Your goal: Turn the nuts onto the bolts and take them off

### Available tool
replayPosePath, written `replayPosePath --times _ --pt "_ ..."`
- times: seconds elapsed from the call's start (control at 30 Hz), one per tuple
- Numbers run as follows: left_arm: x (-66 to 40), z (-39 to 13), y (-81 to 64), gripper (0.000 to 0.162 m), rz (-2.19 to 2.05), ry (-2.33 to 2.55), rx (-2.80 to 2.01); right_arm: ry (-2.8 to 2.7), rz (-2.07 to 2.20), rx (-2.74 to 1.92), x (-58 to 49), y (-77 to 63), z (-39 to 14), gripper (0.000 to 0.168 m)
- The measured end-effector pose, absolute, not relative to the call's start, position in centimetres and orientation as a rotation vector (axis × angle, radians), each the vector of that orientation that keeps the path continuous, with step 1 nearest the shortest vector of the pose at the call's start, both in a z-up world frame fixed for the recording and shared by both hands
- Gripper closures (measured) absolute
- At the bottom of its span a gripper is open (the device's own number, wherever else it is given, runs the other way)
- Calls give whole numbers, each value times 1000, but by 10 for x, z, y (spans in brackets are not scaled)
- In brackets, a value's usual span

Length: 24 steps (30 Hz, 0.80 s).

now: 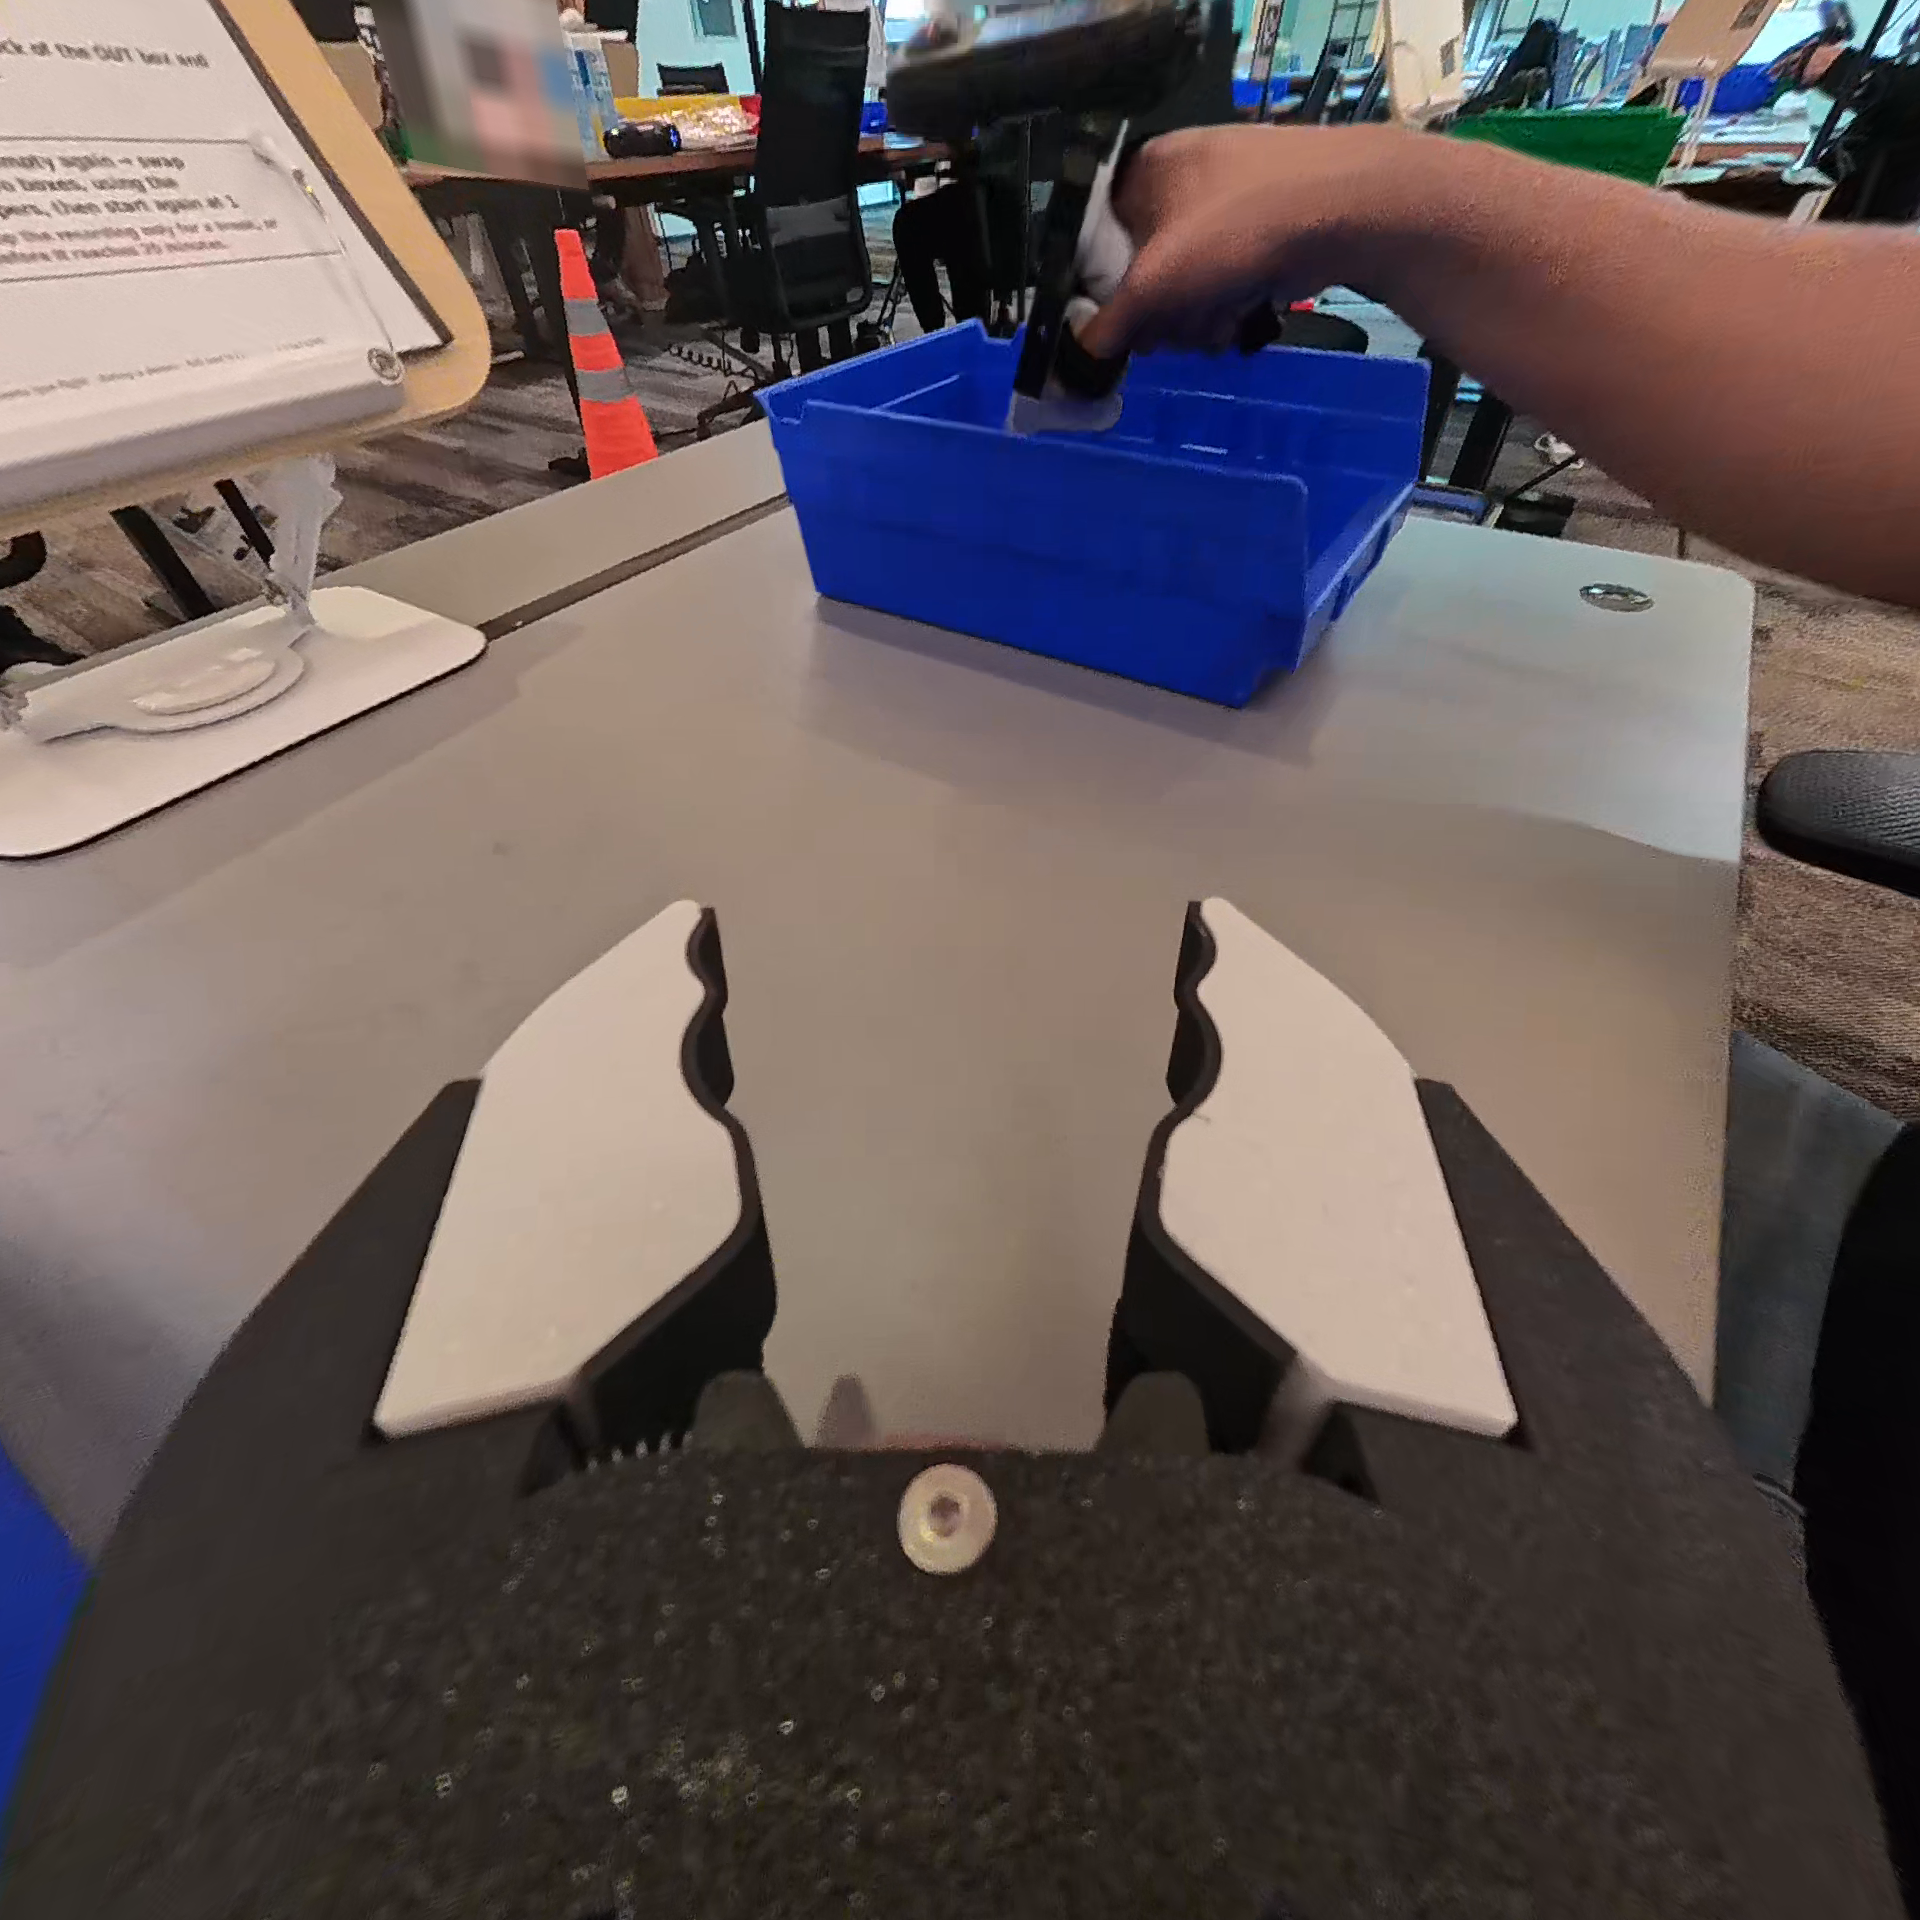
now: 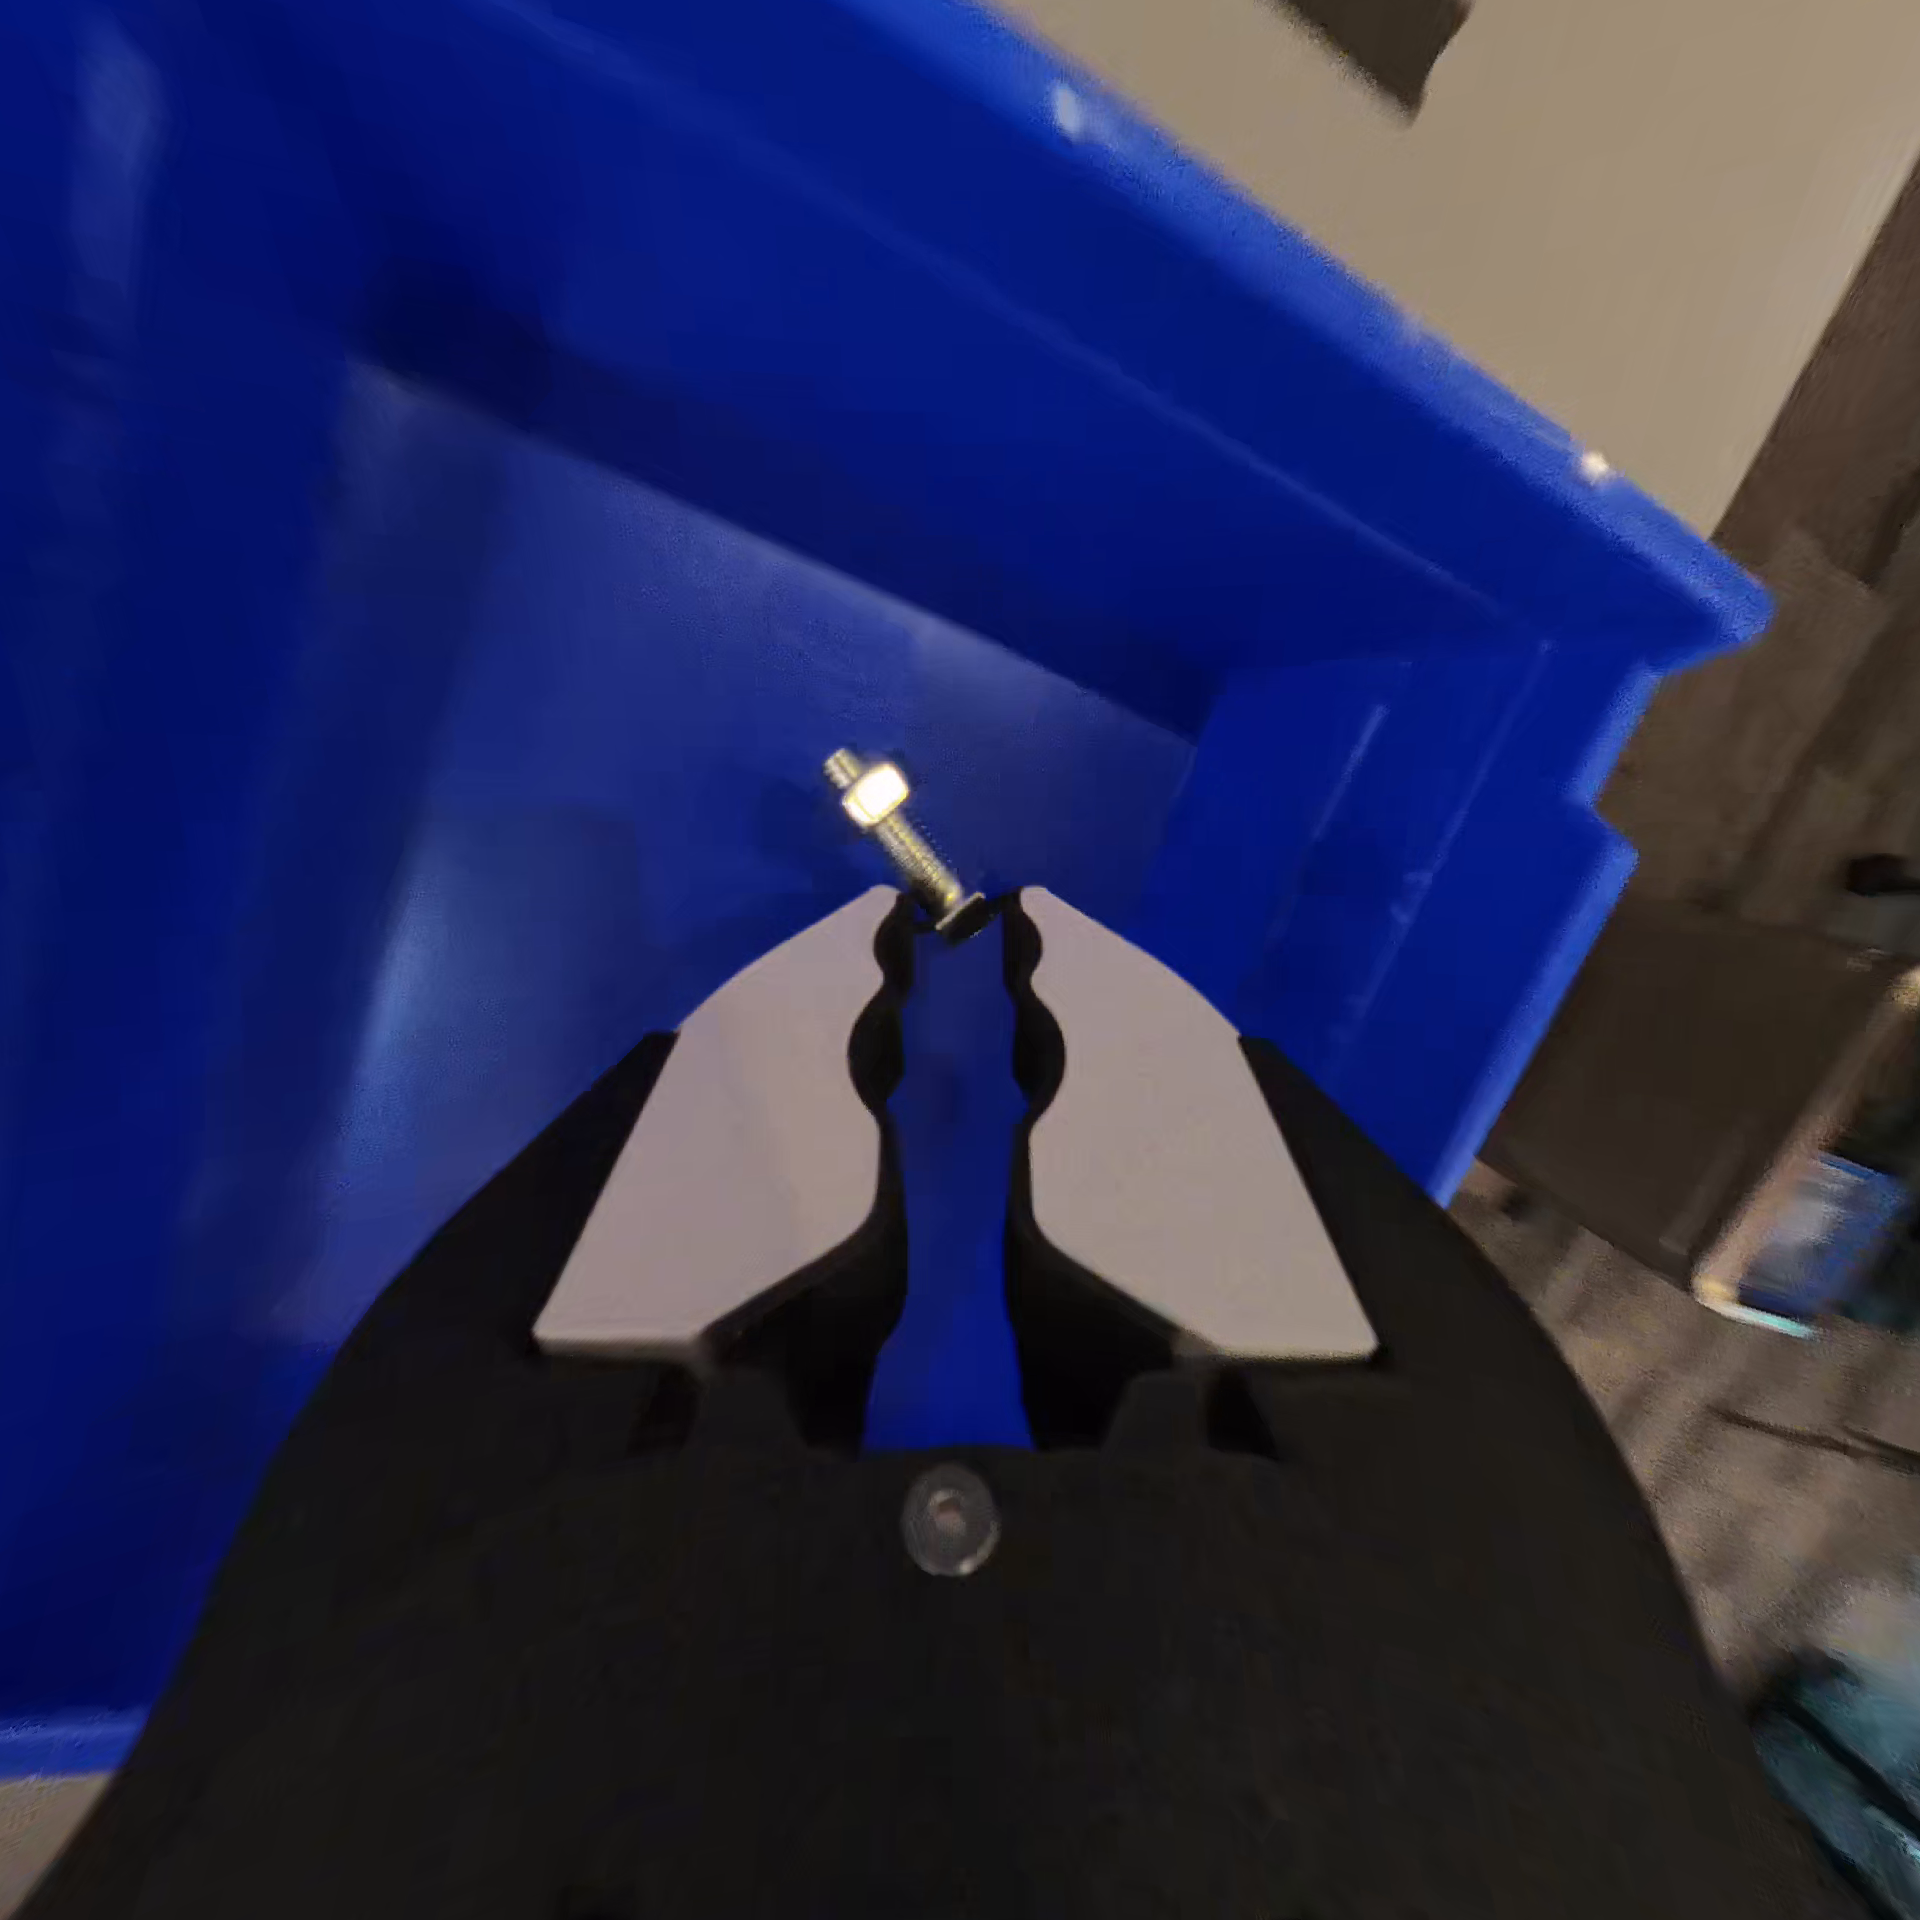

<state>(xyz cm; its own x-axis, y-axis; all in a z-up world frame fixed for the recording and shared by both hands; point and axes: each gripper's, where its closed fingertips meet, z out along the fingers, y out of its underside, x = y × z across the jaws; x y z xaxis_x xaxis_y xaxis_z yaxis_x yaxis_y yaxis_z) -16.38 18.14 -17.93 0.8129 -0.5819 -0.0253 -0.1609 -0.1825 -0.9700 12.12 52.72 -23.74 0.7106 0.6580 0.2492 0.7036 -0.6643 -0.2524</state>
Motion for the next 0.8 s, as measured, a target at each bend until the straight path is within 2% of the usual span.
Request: replayPosePath --times 0.1,0.23,0.5,0.6,0.7,0.8 --pt "-167 -184 184 79 -426 569 -1764 -1314 -411 -2596 130 539 -262 152" --pt "-168 -186 184 79 -410 585 -1767 -1453 -456 -2599 134 546 -277 152" --pt "-164 -192 184 78 -403 617 -1784 -1516 -408 -2579 138 540 -273 129" --pt "-163 -194 182 78 -462 587 -1829 -1390 -338 -2501 139 531 -235 127" --pt "-167 -186 183 79 -484 542 -1795 -1157 -140 -2257 115 501 -168 126" --pt "-169 -182 184 82 -488 524 -1784 -1046 402 -1824 37 414 -109 124"
